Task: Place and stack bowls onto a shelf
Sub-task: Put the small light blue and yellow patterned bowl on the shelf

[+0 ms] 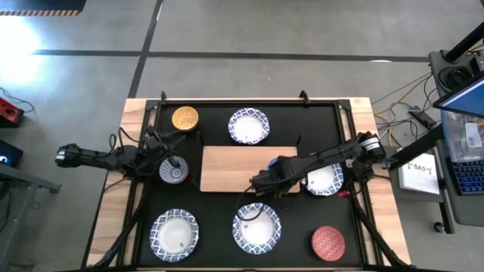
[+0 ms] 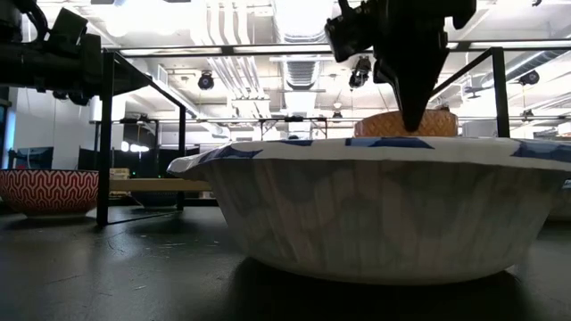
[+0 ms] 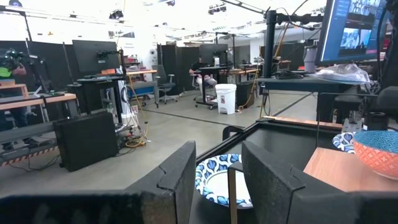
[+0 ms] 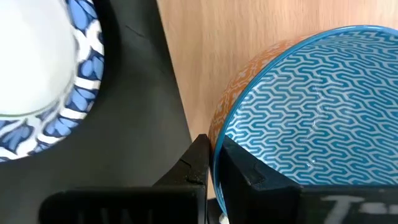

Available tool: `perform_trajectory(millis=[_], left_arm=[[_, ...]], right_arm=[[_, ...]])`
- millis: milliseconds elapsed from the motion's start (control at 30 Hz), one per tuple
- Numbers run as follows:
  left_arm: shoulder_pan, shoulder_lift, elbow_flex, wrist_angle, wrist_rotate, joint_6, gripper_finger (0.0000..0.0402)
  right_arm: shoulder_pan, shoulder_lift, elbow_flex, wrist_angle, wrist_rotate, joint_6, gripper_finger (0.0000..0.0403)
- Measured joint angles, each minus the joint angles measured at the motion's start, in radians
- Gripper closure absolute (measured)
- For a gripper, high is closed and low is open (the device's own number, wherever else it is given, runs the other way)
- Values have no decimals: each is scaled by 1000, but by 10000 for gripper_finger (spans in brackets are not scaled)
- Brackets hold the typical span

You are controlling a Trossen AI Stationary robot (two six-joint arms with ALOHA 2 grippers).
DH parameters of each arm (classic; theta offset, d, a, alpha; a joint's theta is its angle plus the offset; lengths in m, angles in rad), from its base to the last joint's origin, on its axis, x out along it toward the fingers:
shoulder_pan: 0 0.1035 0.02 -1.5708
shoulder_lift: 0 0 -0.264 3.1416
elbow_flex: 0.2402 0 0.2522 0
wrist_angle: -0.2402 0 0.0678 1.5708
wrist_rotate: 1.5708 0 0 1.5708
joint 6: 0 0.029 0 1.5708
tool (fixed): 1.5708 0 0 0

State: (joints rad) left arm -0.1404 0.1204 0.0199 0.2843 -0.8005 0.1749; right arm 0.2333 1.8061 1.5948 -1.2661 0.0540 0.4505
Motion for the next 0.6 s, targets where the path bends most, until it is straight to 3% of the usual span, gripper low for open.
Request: perform_trajectory(millis=[600], left_arm=[[0,0,0,0,0,0,288]], right_arm=[[-2,0,-14,24,52,1,390]])
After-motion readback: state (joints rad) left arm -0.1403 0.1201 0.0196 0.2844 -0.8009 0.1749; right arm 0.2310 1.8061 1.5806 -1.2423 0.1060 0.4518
